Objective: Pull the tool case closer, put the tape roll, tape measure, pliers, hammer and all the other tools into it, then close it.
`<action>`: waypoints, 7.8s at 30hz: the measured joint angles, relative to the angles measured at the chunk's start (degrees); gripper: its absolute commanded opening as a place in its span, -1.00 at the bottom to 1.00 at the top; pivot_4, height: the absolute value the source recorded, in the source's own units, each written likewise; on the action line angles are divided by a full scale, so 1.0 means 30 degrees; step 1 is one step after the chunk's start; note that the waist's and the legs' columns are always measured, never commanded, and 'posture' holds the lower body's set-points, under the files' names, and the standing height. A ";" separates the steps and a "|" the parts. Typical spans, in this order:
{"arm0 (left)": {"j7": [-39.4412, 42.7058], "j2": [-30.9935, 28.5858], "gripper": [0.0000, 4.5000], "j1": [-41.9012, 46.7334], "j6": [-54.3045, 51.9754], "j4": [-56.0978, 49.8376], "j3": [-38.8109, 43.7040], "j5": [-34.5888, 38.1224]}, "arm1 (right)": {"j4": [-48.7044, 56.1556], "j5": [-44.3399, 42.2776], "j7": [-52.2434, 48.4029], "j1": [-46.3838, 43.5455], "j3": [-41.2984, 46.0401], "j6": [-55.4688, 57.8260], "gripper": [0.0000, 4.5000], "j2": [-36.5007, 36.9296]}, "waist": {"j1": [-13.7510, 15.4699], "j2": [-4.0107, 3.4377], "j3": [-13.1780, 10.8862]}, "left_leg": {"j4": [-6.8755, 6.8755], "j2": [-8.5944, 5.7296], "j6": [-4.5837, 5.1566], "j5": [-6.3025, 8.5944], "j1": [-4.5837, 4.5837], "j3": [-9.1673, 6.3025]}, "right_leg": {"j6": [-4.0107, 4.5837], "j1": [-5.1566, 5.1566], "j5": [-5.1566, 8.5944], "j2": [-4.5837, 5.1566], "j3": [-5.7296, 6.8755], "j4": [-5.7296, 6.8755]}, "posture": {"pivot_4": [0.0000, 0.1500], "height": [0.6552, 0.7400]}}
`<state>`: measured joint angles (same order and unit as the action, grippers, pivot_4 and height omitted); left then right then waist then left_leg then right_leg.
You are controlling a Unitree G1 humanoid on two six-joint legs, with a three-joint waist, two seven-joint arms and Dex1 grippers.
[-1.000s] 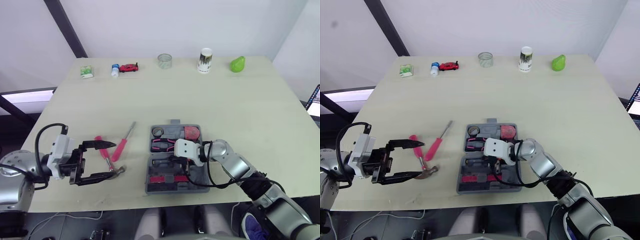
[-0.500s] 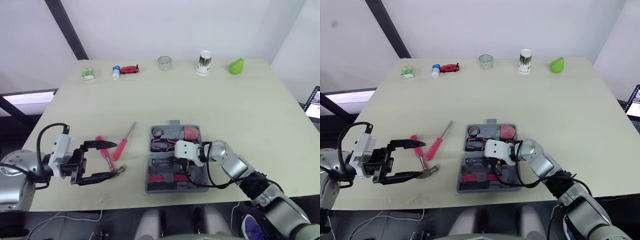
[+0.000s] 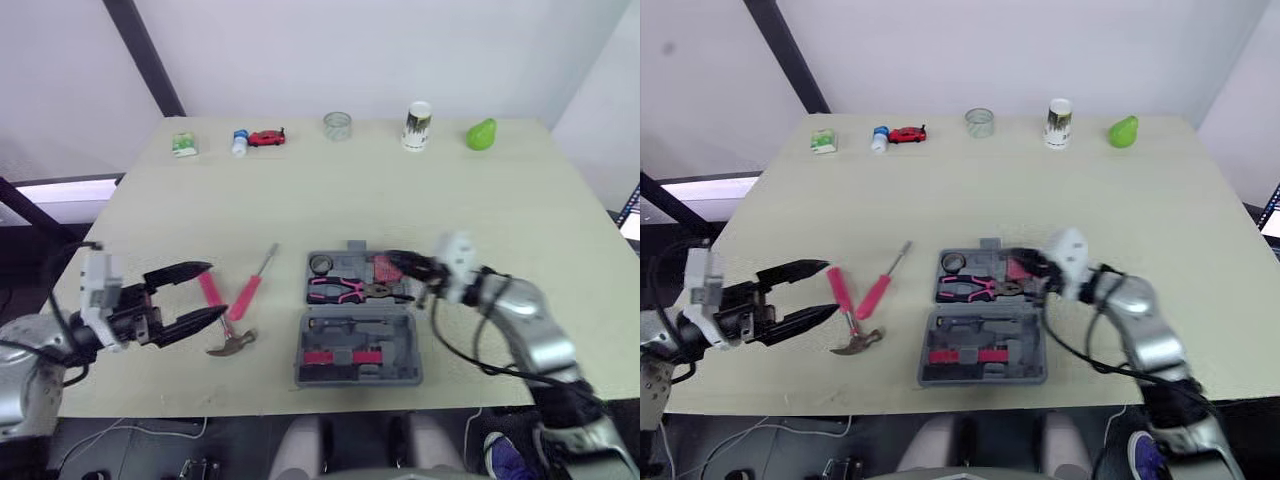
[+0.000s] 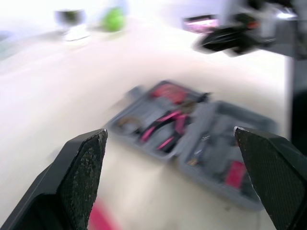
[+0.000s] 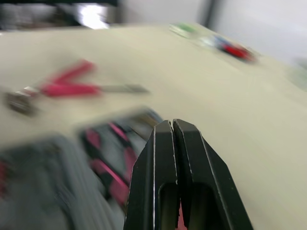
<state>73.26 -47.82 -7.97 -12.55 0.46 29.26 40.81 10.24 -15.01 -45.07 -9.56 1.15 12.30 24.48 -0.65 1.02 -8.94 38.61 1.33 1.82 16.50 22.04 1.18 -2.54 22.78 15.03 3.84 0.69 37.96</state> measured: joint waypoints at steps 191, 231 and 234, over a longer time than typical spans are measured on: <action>0.5238 -0.6403 0.93 1.3750 1.9839 0.4965 -1.7825 -1.6180 | 0.5571 -0.5043 -0.5729 0.0966 -0.1487 -0.0997 1.00 0.4864 | 0.0419 -0.0041 -0.0108 | 0.0074 -0.0042 0.0018 0.0003 0.0283 0.0023 | -0.0026 0.0230 -0.0010 -0.0095 0.0006 0.0008 | 1.00 1.00; 0.2149 -0.3825 0.93 1.7157 2.9102 0.8610 -2.4613 -2.2222 | 0.5544 -0.4955 -0.7440 0.1103 -0.1596 -0.0411 1.00 0.6500 | 0.0461 -0.0018 -0.0106 | 0.0245 -0.0030 0.0024 0.0003 0.0283 0.0014 | -0.0097 0.0180 -0.0059 -0.0128 -0.0035 0.0040 | 1.00 1.00; 0.1571 -0.3796 0.93 1.7173 2.9374 0.8747 -2.4606 -2.2832 | 0.5544 -0.4955 -0.7332 0.1107 -0.1593 -0.0431 1.00 0.6490 | 0.0461 -0.0021 -0.0105 | 0.0245 -0.0031 0.0024 0.0003 0.0279 0.0017 | -0.0096 0.0179 -0.0060 -0.0128 -0.0037 0.0042 | 1.00 1.00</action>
<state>77.97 -59.21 43.55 75.57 26.70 -44.56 -27.69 26.87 -29.87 -67.07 -6.23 -3.63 11.01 43.94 0.74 0.96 -9.25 39.34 1.24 1.89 16.51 22.88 1.24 -2.83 23.31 14.86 3.45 0.57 38.09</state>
